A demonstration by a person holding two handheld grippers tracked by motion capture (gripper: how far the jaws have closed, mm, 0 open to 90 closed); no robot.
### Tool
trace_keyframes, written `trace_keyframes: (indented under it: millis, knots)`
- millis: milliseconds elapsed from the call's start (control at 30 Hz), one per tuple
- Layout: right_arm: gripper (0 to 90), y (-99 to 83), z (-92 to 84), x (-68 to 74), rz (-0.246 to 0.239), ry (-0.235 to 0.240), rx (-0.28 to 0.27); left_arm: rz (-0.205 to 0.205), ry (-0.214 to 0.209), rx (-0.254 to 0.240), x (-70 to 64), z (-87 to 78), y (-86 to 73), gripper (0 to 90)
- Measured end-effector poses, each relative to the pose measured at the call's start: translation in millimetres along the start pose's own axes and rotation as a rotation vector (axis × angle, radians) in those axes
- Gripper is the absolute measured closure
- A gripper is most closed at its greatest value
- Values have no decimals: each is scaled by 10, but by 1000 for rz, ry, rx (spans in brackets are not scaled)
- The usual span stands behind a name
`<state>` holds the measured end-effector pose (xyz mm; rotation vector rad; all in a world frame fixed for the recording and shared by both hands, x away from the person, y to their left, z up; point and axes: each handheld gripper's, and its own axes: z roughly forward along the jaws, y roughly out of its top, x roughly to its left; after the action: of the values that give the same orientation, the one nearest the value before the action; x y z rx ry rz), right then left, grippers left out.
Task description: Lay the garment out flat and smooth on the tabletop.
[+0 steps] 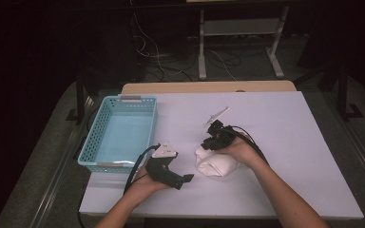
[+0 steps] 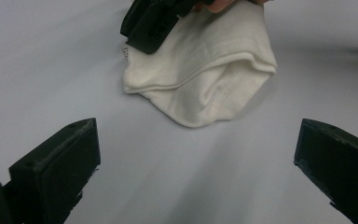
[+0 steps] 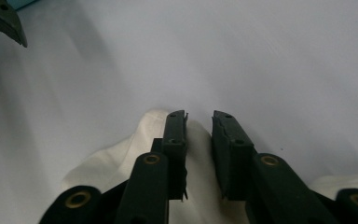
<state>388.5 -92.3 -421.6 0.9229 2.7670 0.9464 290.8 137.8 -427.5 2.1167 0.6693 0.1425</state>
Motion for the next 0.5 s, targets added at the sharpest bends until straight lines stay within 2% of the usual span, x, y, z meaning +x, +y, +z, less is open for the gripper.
trace_keyframes:
  millis: [167,333,500]
  knots:
    - [827,3,-29,9,-6,4,-9,1,-1,2,-2,2,0,0]
    - [834,-1,-72,8,-15,9,-30,1,-1,2,0,5,-2,0]
    - [838,-13,-135,13,0,19,-64,2,0,2,1,3,-3,0]
